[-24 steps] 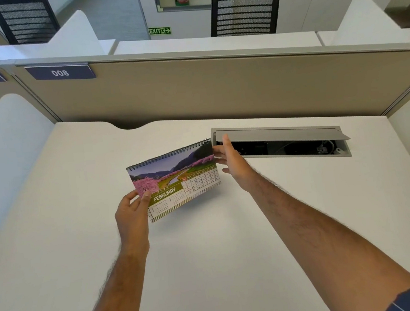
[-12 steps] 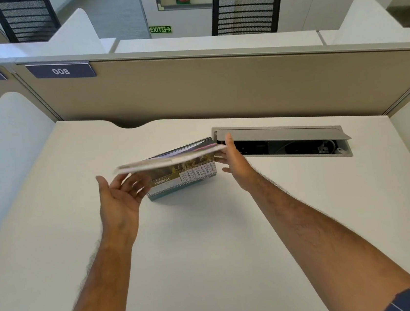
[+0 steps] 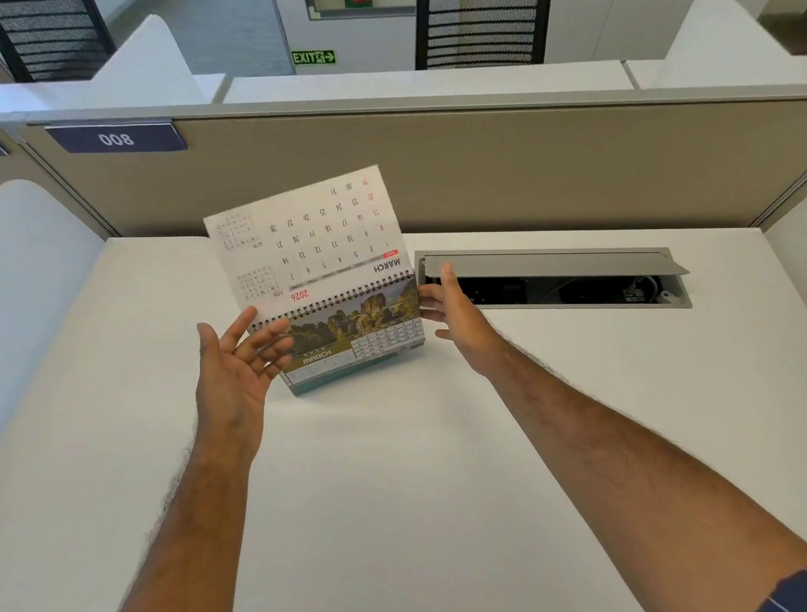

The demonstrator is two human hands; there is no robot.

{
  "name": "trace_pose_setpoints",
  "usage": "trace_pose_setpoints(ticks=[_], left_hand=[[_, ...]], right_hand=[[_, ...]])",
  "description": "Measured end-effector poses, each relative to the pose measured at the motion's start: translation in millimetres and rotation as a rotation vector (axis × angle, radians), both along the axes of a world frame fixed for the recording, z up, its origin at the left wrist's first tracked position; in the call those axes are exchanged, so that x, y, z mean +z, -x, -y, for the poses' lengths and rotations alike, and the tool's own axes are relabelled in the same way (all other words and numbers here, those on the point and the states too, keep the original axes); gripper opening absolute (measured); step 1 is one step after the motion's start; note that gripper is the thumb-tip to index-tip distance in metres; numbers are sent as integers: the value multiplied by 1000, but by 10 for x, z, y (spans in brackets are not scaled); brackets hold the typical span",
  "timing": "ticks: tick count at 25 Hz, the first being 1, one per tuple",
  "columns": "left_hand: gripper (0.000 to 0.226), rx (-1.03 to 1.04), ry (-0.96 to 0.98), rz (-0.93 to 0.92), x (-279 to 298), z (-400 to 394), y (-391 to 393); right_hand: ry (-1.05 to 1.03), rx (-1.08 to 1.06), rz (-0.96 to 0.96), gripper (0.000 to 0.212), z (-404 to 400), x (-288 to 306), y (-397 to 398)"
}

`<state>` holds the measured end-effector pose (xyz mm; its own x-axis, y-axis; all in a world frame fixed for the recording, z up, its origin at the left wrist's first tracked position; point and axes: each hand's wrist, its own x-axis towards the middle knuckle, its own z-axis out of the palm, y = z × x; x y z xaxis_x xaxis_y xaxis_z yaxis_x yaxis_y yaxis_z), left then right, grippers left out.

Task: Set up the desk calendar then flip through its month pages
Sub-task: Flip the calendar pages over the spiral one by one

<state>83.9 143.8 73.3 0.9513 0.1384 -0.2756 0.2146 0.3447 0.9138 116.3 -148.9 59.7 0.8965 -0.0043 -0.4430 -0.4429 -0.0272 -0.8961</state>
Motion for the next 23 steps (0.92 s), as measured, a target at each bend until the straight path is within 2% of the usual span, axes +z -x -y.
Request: trace_pose_setpoints(ticks=[4,6,9,11,13,17,20,23], left_hand=[[64,24,-32,10,-85,-22,61],[51,100,-67,33,-120,-8,87],[30,251,-258,-12,-199,51,119],[41,196,-408,-101,-303,82,155],[57,53,-475,-193,-419,95,202],[54,-138,-498,-133,-483,166,282],[59,-152,-515,-113,-484,219,340],[69,-50,-534,-190,-501,274,408]], right_hand=[[1,-9,-6,77,-2,-9,0],[-3,-13,-9,78,3,-2,1],[-5,-13,-10,74,1,8,6],[3,-5,-9,73,10,13,15],[7,3,-6,73,7,15,18],[6,-1,0,69,-7,20,22],[-2,0,-4,68,-12,12,24],[2,3,-4,67,-9,5,22]])
